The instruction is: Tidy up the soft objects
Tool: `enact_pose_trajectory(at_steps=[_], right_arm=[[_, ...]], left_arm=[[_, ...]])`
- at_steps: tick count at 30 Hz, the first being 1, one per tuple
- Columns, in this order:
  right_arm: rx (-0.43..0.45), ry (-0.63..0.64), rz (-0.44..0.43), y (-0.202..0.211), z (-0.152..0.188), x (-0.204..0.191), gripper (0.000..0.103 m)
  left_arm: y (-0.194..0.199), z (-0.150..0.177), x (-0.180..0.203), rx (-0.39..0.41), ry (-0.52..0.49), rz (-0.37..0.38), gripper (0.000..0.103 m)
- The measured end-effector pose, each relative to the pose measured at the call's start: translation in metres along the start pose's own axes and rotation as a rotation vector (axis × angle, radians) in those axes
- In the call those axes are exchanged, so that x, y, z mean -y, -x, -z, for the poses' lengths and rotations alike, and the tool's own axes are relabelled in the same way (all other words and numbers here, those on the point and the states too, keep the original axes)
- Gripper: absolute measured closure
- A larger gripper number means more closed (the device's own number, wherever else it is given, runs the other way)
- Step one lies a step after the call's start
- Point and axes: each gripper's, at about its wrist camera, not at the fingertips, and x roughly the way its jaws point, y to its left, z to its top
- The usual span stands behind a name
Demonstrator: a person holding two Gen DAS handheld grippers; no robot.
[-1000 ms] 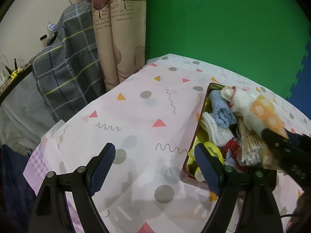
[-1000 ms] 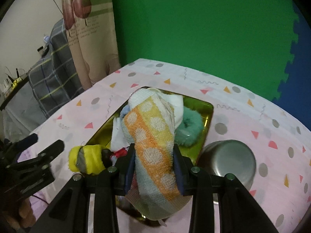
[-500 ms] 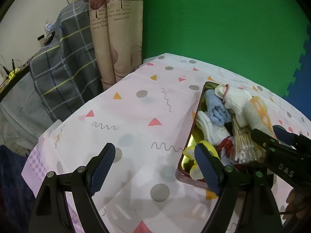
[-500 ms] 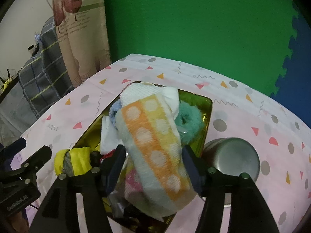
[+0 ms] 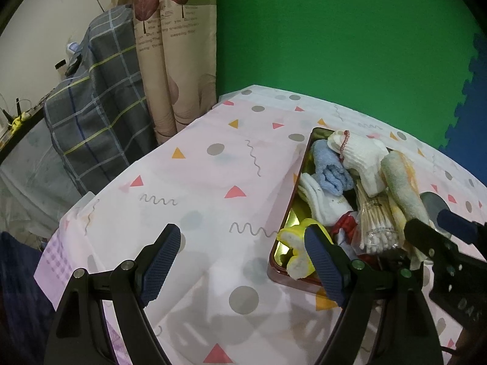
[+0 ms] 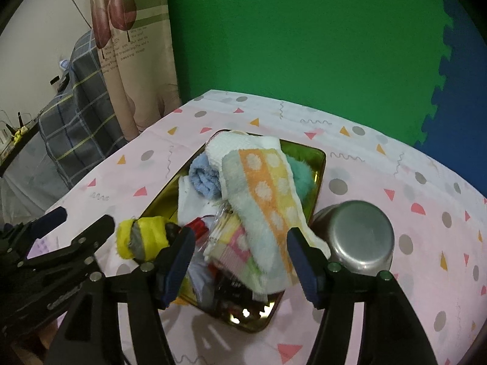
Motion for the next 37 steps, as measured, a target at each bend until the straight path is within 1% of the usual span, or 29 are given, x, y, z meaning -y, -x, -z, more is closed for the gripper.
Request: enact_pose_trajectory(at_steps=[12, 22, 37], right_arm=[[-0.032, 0.007, -0.009, 0.015, 0.025, -0.007, 0.039], [-0.047, 0.007, -0.014, 0.015, 0.03, -0.009, 0.039], [-0.043, 0.005, -0.016, 0.018, 0.032, -0.009, 0.039]], left_arm=[[0.003, 0.001, 0.006, 0.004, -0.017, 0.008, 0.022], [0.005, 0.003, 0.011, 0.007, -0.032, 0.016, 0.022], [0.008, 0.003, 0.012, 0.024, -0.04, 0.031, 0.022]])
